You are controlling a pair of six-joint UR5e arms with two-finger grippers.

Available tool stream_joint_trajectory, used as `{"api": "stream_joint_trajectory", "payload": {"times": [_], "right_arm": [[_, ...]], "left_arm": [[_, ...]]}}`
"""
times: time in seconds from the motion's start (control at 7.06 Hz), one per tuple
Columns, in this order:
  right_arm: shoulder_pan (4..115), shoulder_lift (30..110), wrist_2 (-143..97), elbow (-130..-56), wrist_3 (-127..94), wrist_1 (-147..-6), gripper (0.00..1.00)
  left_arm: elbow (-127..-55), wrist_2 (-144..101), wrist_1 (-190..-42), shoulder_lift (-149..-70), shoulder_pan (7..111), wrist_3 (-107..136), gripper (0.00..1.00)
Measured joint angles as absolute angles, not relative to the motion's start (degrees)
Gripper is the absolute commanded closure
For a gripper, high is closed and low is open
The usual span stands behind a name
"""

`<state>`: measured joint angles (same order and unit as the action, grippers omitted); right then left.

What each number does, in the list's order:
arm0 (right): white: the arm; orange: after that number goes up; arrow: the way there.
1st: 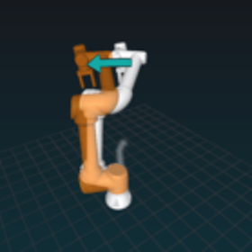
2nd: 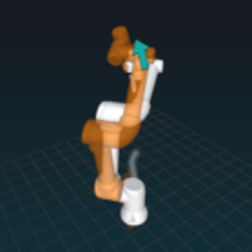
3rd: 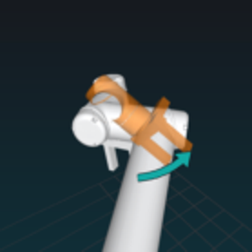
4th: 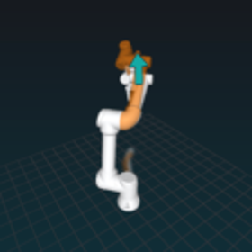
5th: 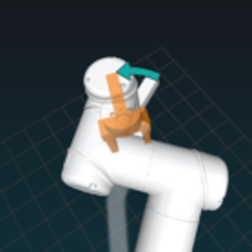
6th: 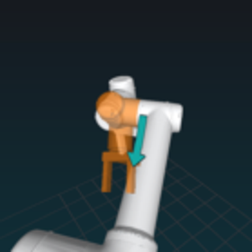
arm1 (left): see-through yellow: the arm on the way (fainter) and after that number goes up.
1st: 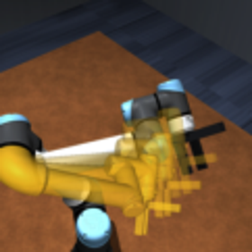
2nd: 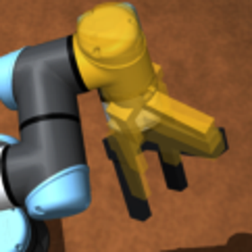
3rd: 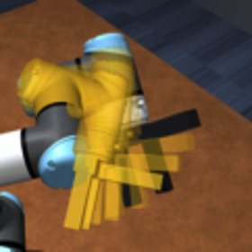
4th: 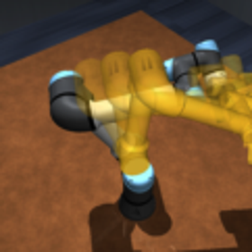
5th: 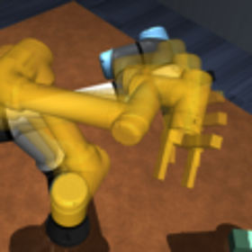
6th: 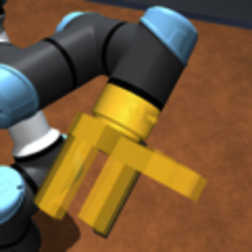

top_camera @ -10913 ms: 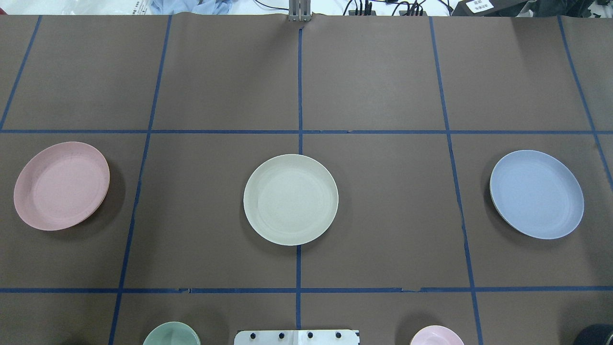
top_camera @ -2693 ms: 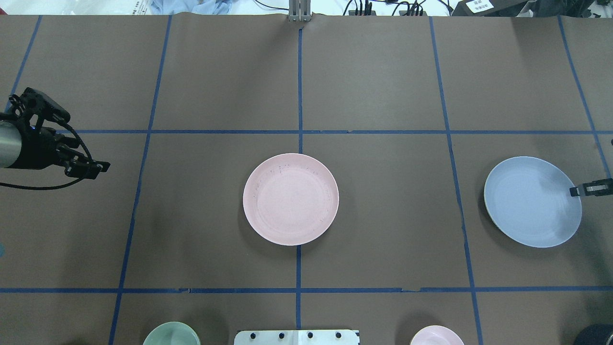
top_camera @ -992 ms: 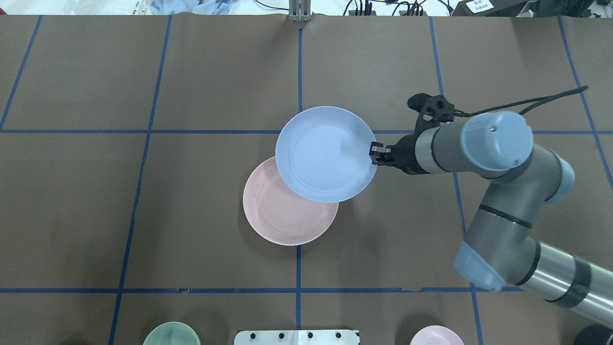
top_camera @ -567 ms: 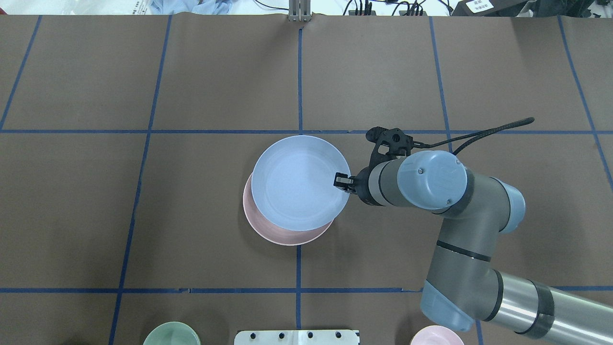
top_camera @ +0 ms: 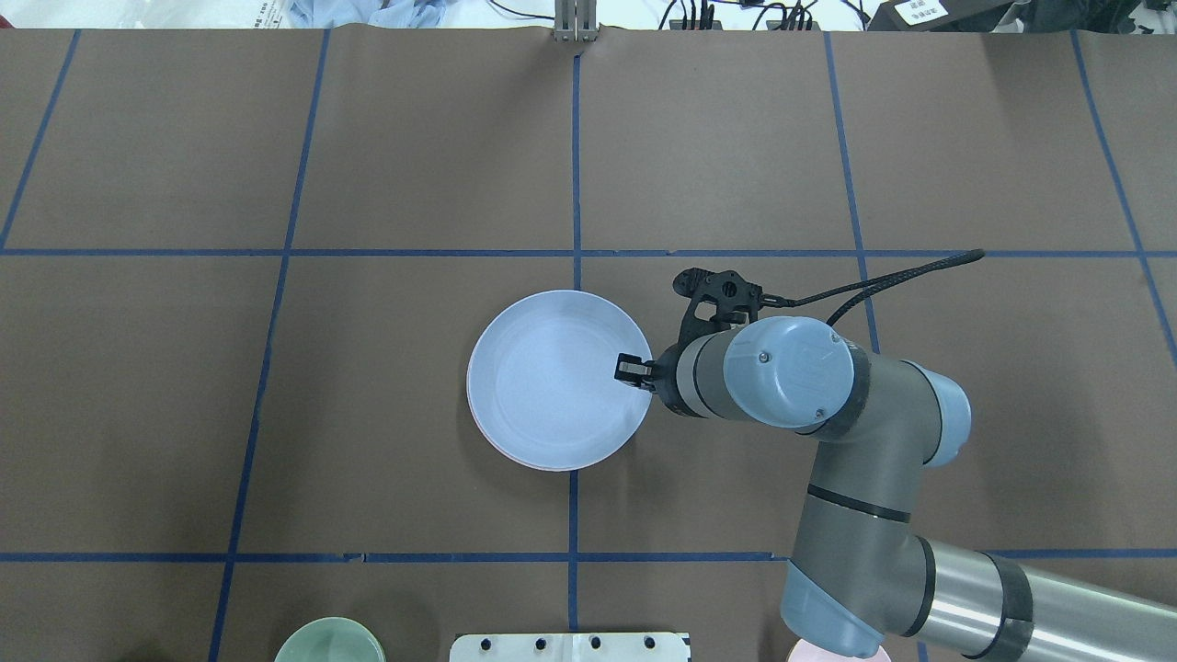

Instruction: Stack three plates with pink and blue

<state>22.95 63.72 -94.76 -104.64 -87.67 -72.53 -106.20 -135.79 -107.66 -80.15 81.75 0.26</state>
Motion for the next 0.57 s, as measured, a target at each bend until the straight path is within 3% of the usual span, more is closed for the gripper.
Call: {"api": "stream_joint_trajectory", "payload": {"times": [0.57], "right_arm": [[26.44,62.66,-96.02,-104.3,-85.76,-78.25,0.0]], "left_arm": [[-105.51,-135.74,-106.65,-80.08,81.66,0.32,0.0]]}}
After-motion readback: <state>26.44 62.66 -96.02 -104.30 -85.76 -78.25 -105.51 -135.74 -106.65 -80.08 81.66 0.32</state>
